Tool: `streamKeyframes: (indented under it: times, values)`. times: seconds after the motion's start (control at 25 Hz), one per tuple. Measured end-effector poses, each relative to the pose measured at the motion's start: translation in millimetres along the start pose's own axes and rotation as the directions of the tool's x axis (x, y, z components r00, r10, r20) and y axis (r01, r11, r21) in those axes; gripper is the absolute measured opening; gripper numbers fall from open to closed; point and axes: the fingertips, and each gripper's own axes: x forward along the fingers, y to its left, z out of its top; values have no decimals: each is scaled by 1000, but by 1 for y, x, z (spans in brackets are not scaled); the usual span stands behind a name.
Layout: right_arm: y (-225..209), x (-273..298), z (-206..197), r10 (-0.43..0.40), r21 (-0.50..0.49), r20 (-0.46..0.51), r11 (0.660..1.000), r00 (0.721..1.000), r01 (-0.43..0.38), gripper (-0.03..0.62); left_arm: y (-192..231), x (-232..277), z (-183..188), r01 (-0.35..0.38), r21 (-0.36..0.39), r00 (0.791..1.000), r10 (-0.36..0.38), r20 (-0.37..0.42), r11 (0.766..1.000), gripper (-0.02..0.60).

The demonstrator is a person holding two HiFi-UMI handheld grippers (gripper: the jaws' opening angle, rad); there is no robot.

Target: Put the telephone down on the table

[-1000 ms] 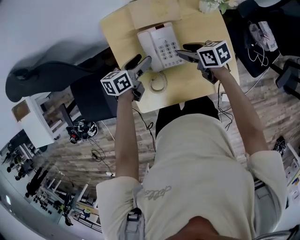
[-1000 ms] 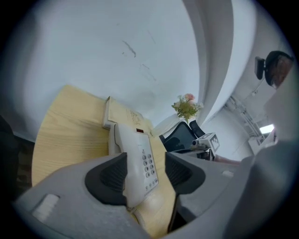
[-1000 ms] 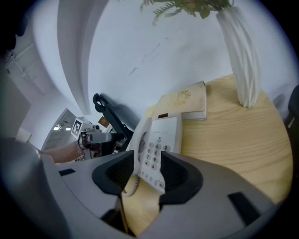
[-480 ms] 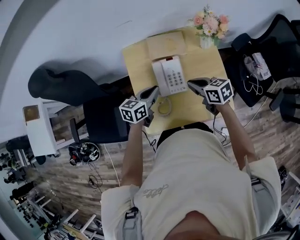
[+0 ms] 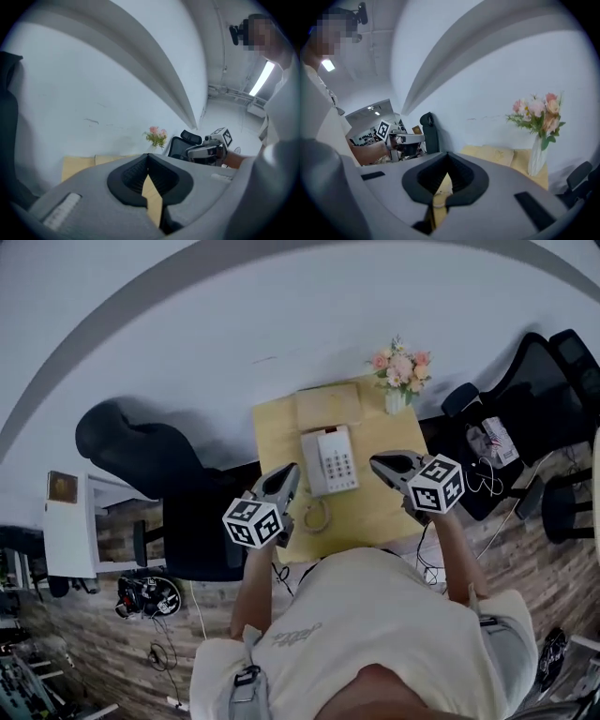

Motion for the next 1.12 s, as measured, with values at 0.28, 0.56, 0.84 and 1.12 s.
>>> streamKeyframes:
  times: [0.28,0.56,0.84,1.12]
  values:
    - [33,-12,58,12,-177,76,984,997,2,3,-32,-21,75,-17,182,995,-2,103,983,17]
    - [48,-21,125,-57,-329,216,936,975,128,3,-48,-30,126,-84,296,979,23,204,952,17]
    - [55,-19,171,-89,-391,297,897,951,206,3,-44,-37,163,-149,326,963,62,263,933,17]
    - [53,-43,204,-133,-340,449,889,884,307,3,-49,-50,177,-266,443,945,141,294,856,17]
